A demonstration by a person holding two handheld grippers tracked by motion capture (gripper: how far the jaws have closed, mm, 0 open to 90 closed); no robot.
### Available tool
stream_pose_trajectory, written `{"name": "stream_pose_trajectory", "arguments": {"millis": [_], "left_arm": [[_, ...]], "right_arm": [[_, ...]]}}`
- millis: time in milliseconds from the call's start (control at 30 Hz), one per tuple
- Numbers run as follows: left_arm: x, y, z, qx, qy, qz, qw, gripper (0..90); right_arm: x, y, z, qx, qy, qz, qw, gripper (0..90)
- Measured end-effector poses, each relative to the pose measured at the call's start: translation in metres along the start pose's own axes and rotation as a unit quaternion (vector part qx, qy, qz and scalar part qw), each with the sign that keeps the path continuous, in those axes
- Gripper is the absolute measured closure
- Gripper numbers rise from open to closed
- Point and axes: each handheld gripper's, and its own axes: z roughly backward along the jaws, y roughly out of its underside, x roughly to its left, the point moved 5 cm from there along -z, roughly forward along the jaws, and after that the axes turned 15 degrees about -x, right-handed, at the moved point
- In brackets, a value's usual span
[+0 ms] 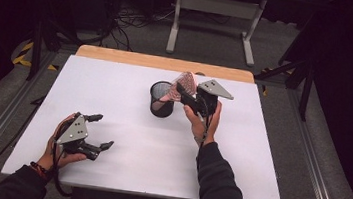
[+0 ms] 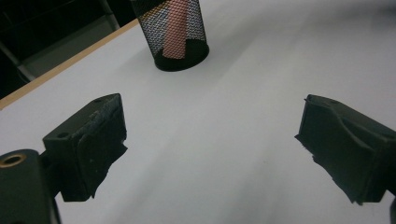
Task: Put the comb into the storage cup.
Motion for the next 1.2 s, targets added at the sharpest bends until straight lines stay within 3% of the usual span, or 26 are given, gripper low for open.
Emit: {"name": "stream_pose_trajectory", "arguments": {"millis": [400,800,1200], "left_arm": [[-0.0006,0.0007,-0.0013,0.001,0.002,0.001,1.0,8.6],[-0.0016,0.0019,-0.0028,0.004,0.006,0.003,1.0,8.6],[-0.0024,0.0019,-0.0033,0.005,0.009,0.003,0.9999,8.6]], "right_arm": [[-0.0007,0.0052,0.0005,0.015,0.008,0.019,0.9997,39.4],[0.0028,0.009,-0.0024,0.038,0.0,0.036,0.9987,21.5],[0.0062,0.0104,-0.0056,0.04,0.014,0.059,0.9973,7.3]]}}
